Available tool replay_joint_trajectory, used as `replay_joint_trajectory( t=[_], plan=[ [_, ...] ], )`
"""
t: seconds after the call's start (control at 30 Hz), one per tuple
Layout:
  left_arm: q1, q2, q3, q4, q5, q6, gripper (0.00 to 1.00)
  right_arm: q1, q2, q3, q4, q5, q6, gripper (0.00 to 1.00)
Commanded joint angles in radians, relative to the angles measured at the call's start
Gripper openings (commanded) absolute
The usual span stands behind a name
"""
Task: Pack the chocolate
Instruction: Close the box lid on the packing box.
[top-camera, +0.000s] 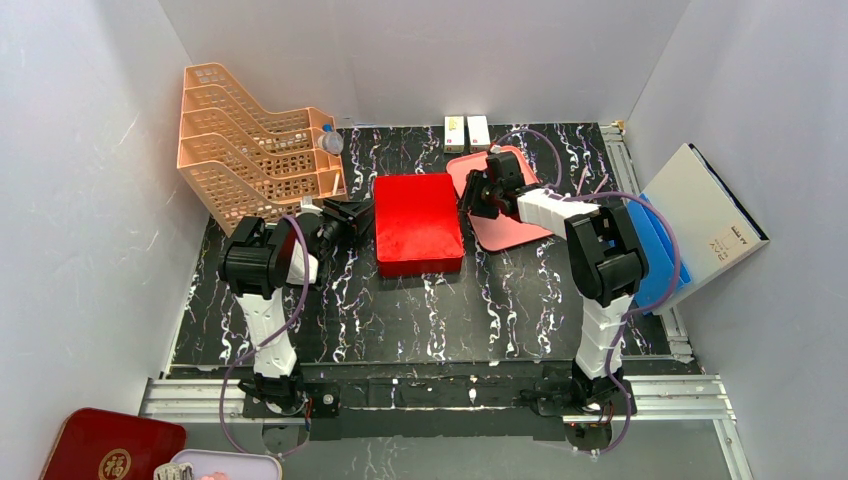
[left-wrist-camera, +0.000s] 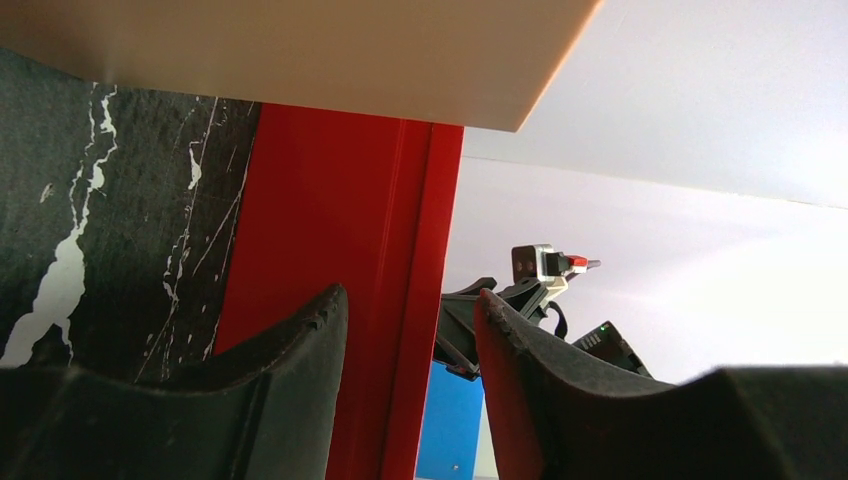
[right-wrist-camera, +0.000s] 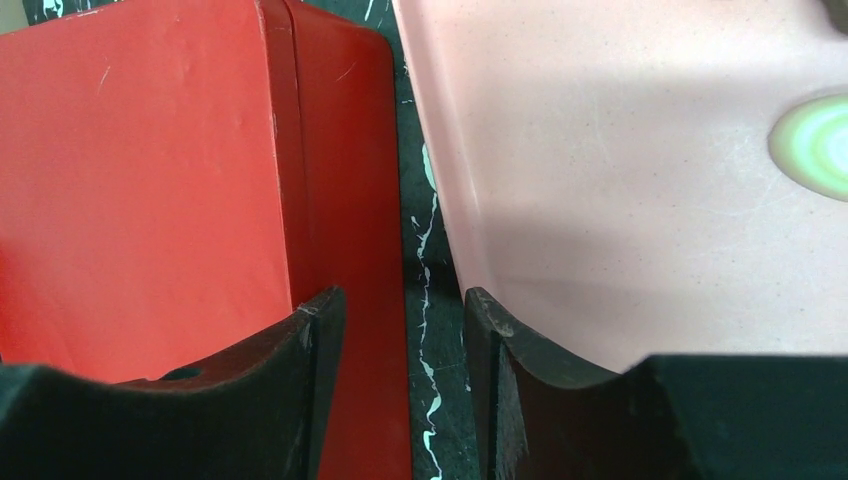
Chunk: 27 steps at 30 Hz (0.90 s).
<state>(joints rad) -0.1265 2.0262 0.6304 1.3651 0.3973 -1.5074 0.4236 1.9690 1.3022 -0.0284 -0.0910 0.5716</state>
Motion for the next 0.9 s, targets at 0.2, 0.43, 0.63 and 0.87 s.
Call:
replay_joint_trajectory(
  t=[0.2,0.43,0.63,0.87],
  plan=[
    [-0.004,0.014,0.069,-0.034,0.082,0.028,0.47,0.009,-0.088,0.022,0.052,0.058,-0.003,0.56],
    [0.000,0.010,0.077,-0.057,0.096,0.042,0.47,0.004,-0.104,0.010,0.070,0.057,-0.002,0.56],
    [0.002,0.011,0.091,-0.077,0.117,0.054,0.47,0.001,-0.090,0.019,0.083,-0.015,0.001,0.56],
    [0.006,0.009,0.112,-0.108,0.147,0.074,0.47,0.001,-0.041,0.057,0.059,-0.096,0.003,0.57]
  ],
)
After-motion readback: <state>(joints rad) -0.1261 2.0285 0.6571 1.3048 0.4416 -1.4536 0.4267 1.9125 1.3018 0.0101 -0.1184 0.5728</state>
